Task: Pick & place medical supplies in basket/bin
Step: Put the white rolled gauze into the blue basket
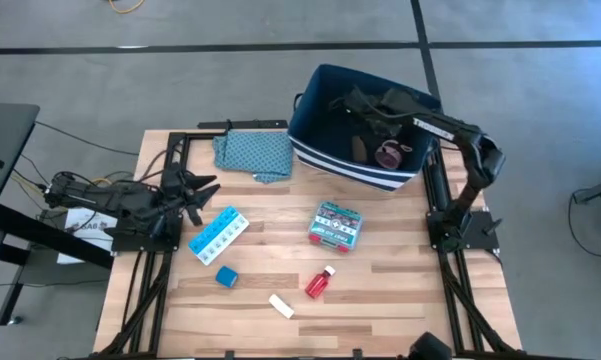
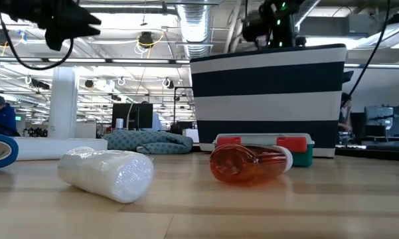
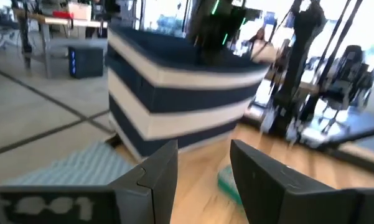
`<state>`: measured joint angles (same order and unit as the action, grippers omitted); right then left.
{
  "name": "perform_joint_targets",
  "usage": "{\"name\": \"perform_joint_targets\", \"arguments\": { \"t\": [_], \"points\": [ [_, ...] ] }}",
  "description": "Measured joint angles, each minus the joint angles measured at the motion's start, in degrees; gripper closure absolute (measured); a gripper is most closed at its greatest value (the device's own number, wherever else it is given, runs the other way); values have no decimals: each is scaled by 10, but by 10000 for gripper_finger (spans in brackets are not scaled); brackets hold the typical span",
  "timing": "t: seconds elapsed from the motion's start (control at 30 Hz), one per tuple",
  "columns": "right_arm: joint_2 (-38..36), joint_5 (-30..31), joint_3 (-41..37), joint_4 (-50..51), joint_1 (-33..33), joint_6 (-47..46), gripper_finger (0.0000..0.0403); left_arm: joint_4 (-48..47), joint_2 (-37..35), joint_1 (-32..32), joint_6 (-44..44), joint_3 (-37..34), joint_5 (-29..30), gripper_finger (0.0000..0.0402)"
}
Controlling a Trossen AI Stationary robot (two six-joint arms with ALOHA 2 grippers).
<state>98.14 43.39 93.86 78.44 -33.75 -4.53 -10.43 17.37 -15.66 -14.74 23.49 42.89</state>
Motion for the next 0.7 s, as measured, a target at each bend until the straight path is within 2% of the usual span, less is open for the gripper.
{"name": "perform_joint_targets", "arguments": {
  "t": [0.1,0.23,0.43,0.53,0.7],
  "points": [
    [-33,0,14,-4,26,-1,259,-44,0,0,-44,-4,0,264],
    [-80,-1,32,-4,73,0,263,-49,0,0,-116,-29,-1,264],
    [-153,1,48,-12,154,-16,270,-47,4,0,-107,-51,-20,264],
    [-185,1,48,-11,193,-29,269,-43,6,0,-129,-60,-21,264],
    [-227,-2,48,-11,267,-55,270,-22,17,0,-141,-78,-105,264]
  ]
}}
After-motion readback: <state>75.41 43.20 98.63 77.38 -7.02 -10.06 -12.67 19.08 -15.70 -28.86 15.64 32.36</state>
